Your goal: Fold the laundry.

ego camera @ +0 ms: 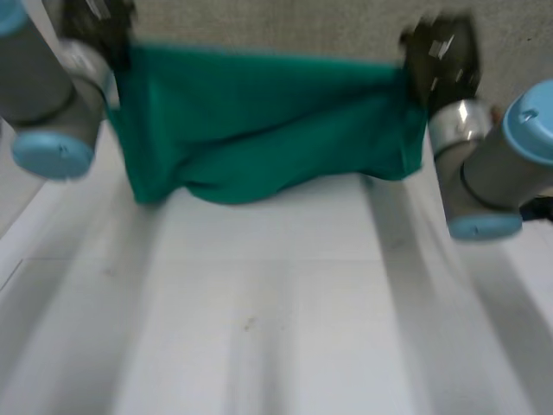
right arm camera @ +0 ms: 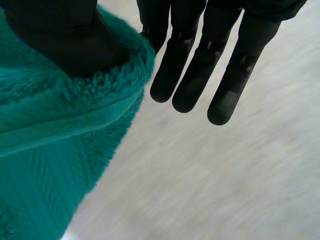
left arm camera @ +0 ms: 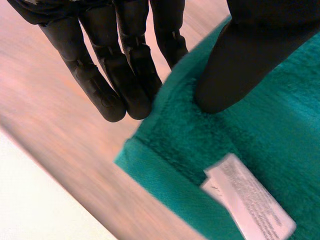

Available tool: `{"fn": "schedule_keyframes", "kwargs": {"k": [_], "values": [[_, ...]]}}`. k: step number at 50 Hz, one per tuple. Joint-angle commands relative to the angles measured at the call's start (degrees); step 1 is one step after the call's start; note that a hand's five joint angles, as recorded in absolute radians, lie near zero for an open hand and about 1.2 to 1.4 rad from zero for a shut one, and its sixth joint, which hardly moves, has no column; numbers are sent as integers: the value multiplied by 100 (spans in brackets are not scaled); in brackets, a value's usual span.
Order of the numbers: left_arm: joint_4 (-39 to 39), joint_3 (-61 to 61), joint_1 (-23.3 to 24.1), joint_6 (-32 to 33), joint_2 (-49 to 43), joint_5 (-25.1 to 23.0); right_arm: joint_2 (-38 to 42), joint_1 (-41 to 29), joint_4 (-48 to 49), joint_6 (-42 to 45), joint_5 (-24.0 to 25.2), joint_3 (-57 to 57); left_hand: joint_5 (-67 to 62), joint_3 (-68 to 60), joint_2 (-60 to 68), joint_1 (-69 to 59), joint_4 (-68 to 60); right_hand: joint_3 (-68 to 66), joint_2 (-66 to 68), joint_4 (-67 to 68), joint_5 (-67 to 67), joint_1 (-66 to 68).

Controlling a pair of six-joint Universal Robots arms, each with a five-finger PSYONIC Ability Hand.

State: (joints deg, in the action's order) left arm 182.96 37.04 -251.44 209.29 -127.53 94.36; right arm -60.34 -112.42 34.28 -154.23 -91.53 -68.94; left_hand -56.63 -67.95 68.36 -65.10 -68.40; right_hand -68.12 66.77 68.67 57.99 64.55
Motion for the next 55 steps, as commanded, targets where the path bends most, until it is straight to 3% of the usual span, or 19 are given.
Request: {"fn": "schedule_keyframes", "kwargs": {"k": [1, 9, 15, 24, 31, 39, 45, 49, 51, 52, 55], "values": [[1611, -110, -107, -1030, 509, 109, -66, -166, 1547, -257, -375, 451, -1337, -1205, 1164, -1490, -1160, -1188, 1323, 1133, 1201, 1545], [1015, 952, -212, -1031, 466, -252, -5, -246, 371, -204, 275, 188, -1337, -1205, 1164, -1490, -1160, -1188, 1323, 1133, 1201, 1545], [557, 2261, -361, -908, 457, -322, 153, -114, -579, -160, 364, -514, -1337, -1205, 1164, -1490, -1160, -1188, 1323, 1133, 1201, 1545], [486, 4283, -572, 84, 702, -919, 189, 202, -1968, 147, 679, -1719, -1337, -1205, 1164, -1490, -1160, -1188, 1323, 1133, 1201, 1545], [513, 4619, -573, 332, 957, -973, 154, 518, -2425, -167, 1084, -1773, -1337, -1205, 1164, -1490, -1160, -753, 888, 698, 766, 1110], [504, 4557, -634, 139, 1054, -858, 364, 923, -2908, -757, 813, -1448, -1337, -1205, 1164, -1490, -1160, 1603, -1468, -1657, -1590, -1245], [443, 4610, -546, 95, 1063, -849, 286, 1046, -3164, -775, 592, -1438, -1337, -1205, 1164, -1490, -1160, 2077, -1942, -2132, -2064, -1720], [355, 4645, -555, 68, 1098, -814, 128, 1099, -3173, -828, 619, -1509, -1337, -1205, 1164, -1490, -1160, 1877, -1742, -1932, -1864, -1520], [302, 4663, -581, 59, 1177, -823, 101, 1161, -3164, -880, 689, -1509, -1337, -1205, 1164, -1490, -1160, -567, 702, 512, 580, 924], [276, 4663, -590, 42, 1212, -832, 92, 1178, -3155, -898, 732, -1509, -1337, -1205, 1164, -1490, -1160, -1182, 1317, 1127, 1195, 1539], [179, 4698, -625, 7, 1370, -832, 66, 1266, -3164, -951, 1005, -1517, -1337, -1205, 1164, -1490, -1160, -1188, 1323, 1133, 1201, 1545]]}}
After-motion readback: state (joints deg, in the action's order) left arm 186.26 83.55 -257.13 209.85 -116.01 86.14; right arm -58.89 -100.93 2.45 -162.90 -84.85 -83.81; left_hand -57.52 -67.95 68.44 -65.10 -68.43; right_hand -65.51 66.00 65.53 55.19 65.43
